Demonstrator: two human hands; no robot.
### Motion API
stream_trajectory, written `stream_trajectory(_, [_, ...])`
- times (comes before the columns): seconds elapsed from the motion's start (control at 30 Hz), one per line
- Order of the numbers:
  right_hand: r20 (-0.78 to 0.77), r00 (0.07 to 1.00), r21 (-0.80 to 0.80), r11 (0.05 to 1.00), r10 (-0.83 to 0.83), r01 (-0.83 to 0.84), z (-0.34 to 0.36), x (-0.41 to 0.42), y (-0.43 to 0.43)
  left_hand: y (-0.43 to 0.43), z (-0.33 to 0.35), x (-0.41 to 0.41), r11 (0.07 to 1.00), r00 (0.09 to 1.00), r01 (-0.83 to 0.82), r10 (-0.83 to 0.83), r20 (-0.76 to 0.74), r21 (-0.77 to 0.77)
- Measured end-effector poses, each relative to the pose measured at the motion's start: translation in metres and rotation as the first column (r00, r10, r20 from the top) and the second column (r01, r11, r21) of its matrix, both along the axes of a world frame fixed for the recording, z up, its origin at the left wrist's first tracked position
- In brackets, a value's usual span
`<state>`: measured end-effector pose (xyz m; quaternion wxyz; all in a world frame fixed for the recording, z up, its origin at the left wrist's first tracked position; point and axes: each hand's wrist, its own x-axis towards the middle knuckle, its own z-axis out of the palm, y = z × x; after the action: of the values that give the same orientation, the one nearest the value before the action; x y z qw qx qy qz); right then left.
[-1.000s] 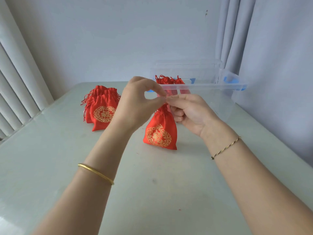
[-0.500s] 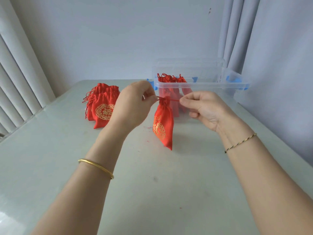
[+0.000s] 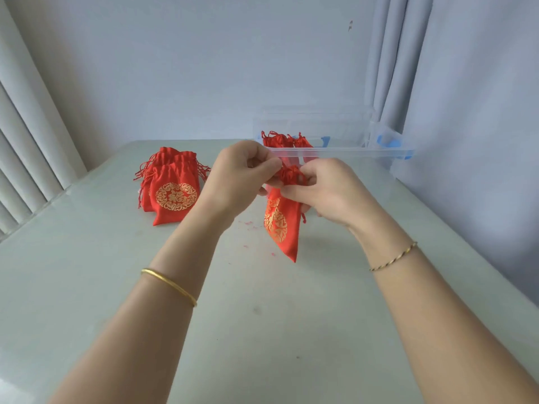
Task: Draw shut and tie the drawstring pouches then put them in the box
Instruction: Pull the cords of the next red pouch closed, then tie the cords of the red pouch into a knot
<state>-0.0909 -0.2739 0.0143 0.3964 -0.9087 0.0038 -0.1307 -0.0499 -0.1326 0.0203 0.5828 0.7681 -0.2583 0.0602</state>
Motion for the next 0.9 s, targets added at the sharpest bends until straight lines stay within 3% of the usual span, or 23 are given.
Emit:
stream_trajectory(0.13, [0.003, 0.999, 0.169, 0.985, -0.040, 0.039, 0.039, 0.000, -0.020, -0.011, 0.029, 0.012, 0.998, 1.000, 0.019, -0.019, -0.014, -0.068])
stream_trajectory(0.23, [0.143, 0.977, 0.288, 0.951, -0.161, 0.115, 0.080, 0.013, -0.042, -0.022, 0.044, 0.030, 0.996, 0.999, -0.048, 0.049, 0.014, -0.075])
stream_trajectory(0.37, [0.272, 0.896, 0.220, 0.929, -0.352, 0.298, 0.114, 0.056, -0.071, -0.037, 0.050, 0.055, 0.992, 0.993, -0.119, 0.119, 0.012, -0.032])
stream_trajectory(0.5, [0.121, 0.892, -0.076, 0.892, -0.436, 0.446, 0.096, 0.108, -0.095, -0.044, 0.044, 0.074, 0.987, 0.987, -0.160, 0.160, 0.016, 0.027])
stream_trajectory(0.63, [-0.073, 0.874, -0.324, 0.840, -0.480, 0.434, 0.068, 0.142, -0.106, -0.045, 0.036, 0.092, 0.980, 0.981, -0.193, 0.192, 0.017, 0.044])
stream_trajectory(0.7, [-0.122, 0.871, -0.391, 0.829, -0.477, 0.399, 0.059, 0.156, -0.110, -0.043, 0.032, 0.099, 0.975, 0.976, -0.217, 0.216, 0.025, 0.044])
stream_trajectory(0.83, [-0.403, 0.850, -0.305, 0.926, -0.338, 0.223, 0.049, 0.165, -0.100, -0.031, 0.024, 0.110, 0.951, 0.951, -0.308, 0.309, 0.035, -0.019])
stream_trajectory(0.9, [-0.381, 0.861, -0.341, 0.917, -0.336, 0.206, 0.040, 0.166, -0.100, -0.021, 0.017, 0.111, 0.920, 0.921, -0.386, 0.388, 0.039, -0.064])
